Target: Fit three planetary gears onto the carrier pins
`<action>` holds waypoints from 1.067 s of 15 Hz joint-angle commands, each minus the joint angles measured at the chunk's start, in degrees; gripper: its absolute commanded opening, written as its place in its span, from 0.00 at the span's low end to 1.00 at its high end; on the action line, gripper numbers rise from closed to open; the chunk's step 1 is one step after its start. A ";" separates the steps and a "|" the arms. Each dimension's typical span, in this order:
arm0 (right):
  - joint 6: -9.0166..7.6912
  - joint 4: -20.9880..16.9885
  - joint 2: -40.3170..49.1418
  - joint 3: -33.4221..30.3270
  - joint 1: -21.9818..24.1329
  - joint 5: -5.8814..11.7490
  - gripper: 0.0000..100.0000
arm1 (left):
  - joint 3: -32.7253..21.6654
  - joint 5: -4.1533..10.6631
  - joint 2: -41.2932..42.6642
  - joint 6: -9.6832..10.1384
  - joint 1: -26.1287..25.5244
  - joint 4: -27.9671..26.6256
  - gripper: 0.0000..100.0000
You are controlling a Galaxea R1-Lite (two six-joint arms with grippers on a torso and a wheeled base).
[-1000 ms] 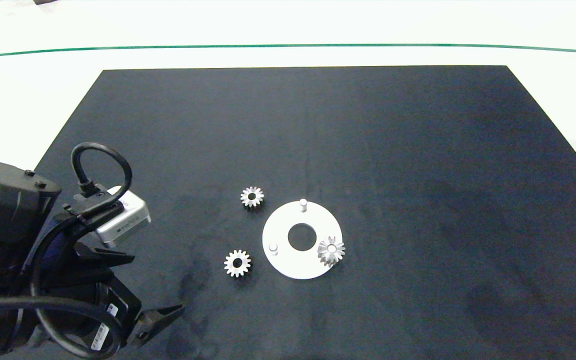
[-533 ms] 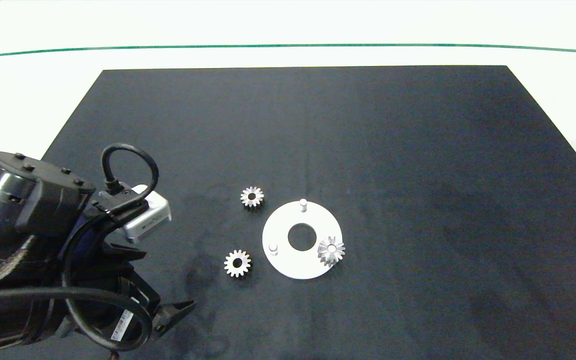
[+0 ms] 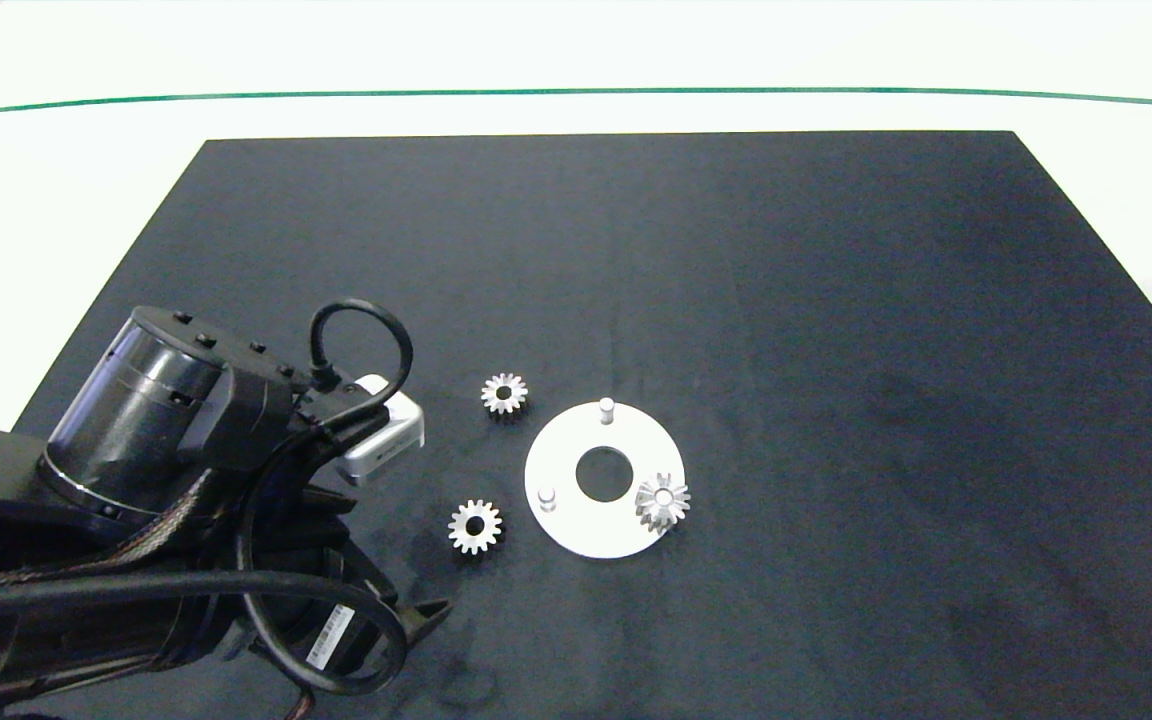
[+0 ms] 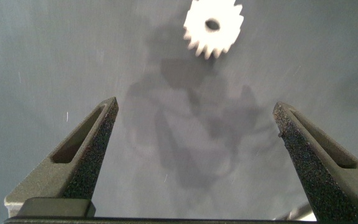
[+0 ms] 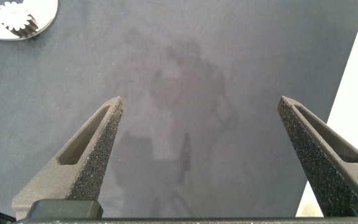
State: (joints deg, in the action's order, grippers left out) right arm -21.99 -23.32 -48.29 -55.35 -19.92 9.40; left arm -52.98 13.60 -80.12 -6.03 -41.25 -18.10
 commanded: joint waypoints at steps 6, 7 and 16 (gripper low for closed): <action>0.02 -0.06 3.73 0.85 -0.12 -0.08 1.00 | -2.04 1.86 -7.60 -0.29 -4.54 5.18 1.00; 0.11 -0.06 3.81 0.94 -0.12 -0.08 1.00 | -2.65 2.04 -8.39 -0.29 -4.98 5.45 1.00; 0.28 0.47 4.87 1.38 -2.67 -1.05 1.00 | -3.97 4.06 -11.11 -3.63 -4.36 5.71 1.00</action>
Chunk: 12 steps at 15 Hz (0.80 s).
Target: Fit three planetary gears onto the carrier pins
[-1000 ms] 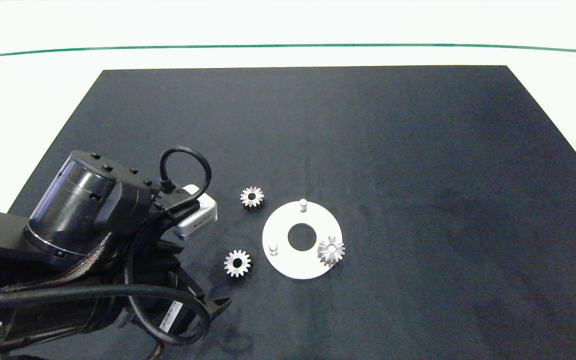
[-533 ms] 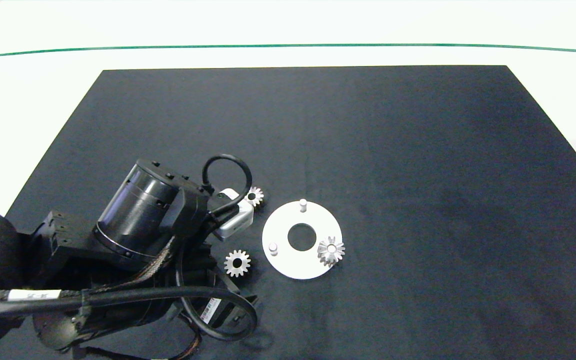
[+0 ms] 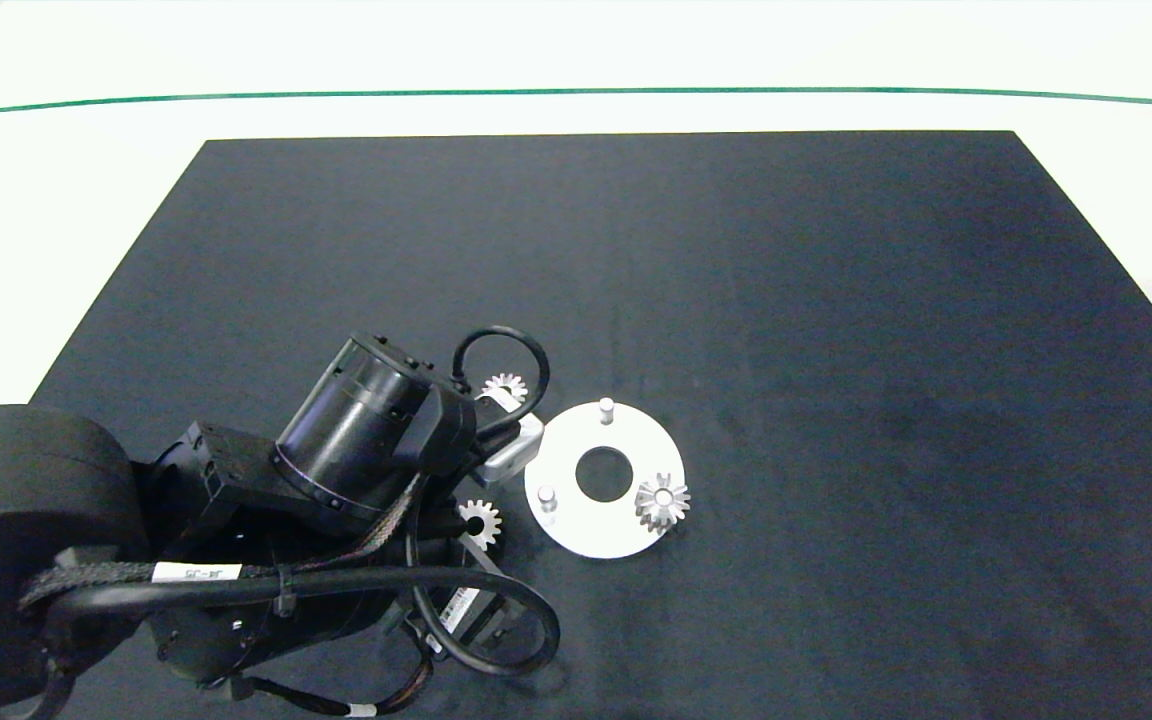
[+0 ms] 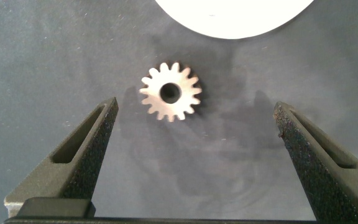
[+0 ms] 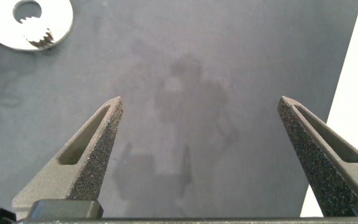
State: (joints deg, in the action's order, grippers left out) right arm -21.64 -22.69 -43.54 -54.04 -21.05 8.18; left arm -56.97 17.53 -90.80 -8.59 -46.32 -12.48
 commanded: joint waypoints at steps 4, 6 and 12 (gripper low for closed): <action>0.28 -0.08 1.09 -0.19 -2.06 0.26 1.00 | 0.10 0.05 -2.46 -1.86 1.76 3.87 1.00; 0.46 -0.08 1.36 -0.36 -2.68 -0.01 1.00 | 0.37 0.14 -2.98 -1.78 1.76 3.87 1.00; 1.42 -0.08 2.06 -0.10 -2.85 -0.18 1.00 | 0.72 0.22 -2.90 -1.60 1.76 3.87 1.00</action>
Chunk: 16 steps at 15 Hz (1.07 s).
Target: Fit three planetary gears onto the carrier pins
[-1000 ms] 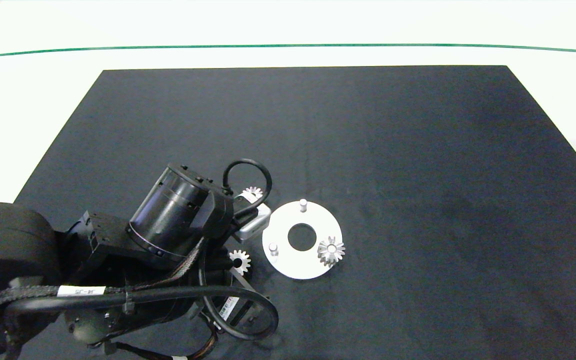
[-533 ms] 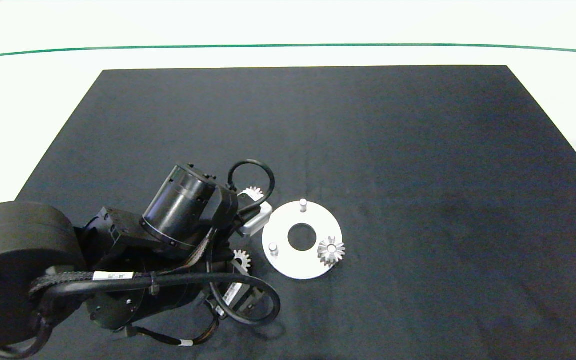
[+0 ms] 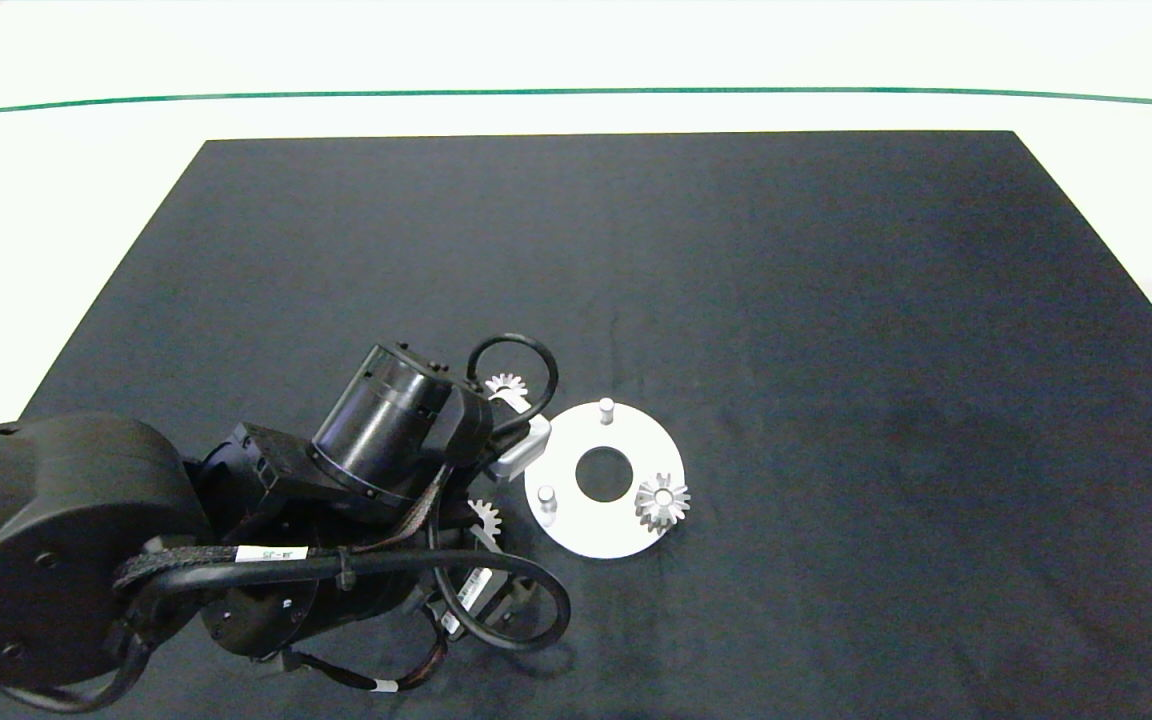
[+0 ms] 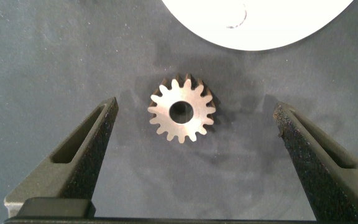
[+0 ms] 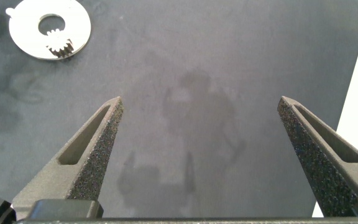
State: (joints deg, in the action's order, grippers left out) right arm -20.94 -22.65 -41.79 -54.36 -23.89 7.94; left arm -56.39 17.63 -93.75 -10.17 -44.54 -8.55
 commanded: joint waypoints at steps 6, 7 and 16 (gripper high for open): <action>1.52 -0.20 0.30 0.39 -0.01 -0.29 1.00 | 0.50 0.13 -0.30 -0.12 0.51 -0.07 0.98; 1.52 -0.20 0.30 0.39 -0.10 -0.29 1.00 | 0.50 0.13 -0.82 -0.03 0.86 0.02 0.96; 1.52 -0.20 0.22 0.74 -0.10 -0.47 1.00 | 0.76 0.04 -2.49 -0.03 1.21 1.78 0.78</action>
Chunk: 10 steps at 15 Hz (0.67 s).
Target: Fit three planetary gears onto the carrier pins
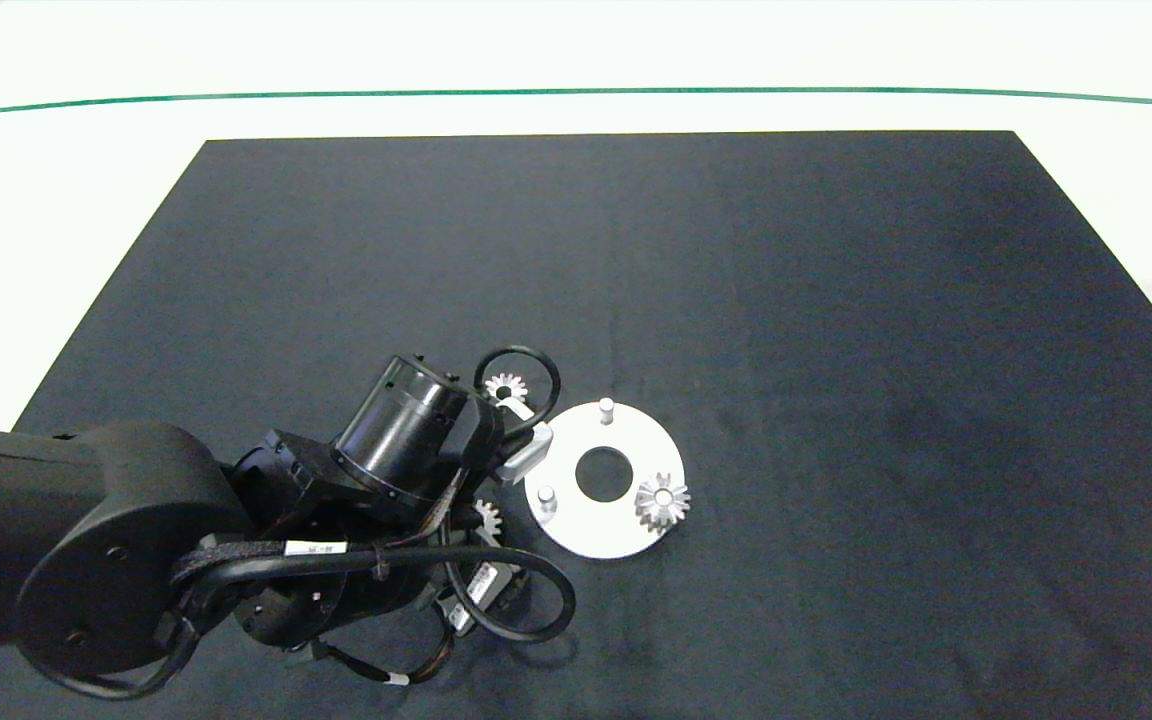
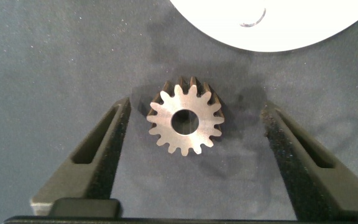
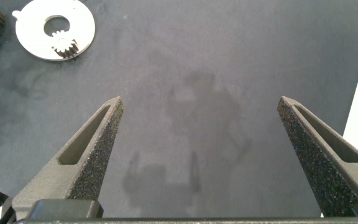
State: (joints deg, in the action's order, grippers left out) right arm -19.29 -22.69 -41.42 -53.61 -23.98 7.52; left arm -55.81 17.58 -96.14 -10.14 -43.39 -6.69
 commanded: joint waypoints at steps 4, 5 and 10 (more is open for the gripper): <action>-0.14 -0.16 0.03 0.00 -0.02 -0.14 1.00 | 0.26 0.09 0.07 -0.05 0.06 -0.07 0.71; -0.14 -0.16 0.03 0.00 -0.02 -0.23 1.00 | 0.26 0.18 0.07 -0.05 0.06 0.01 0.68; -0.14 -0.08 0.12 0.00 -0.02 -0.23 1.00 | -0.09 0.18 -0.11 -0.14 -0.03 0.10 0.59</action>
State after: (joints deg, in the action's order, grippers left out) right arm -19.31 -22.65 -41.29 -53.60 -23.98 7.27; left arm -55.78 17.63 -96.20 -10.19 -43.39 -6.56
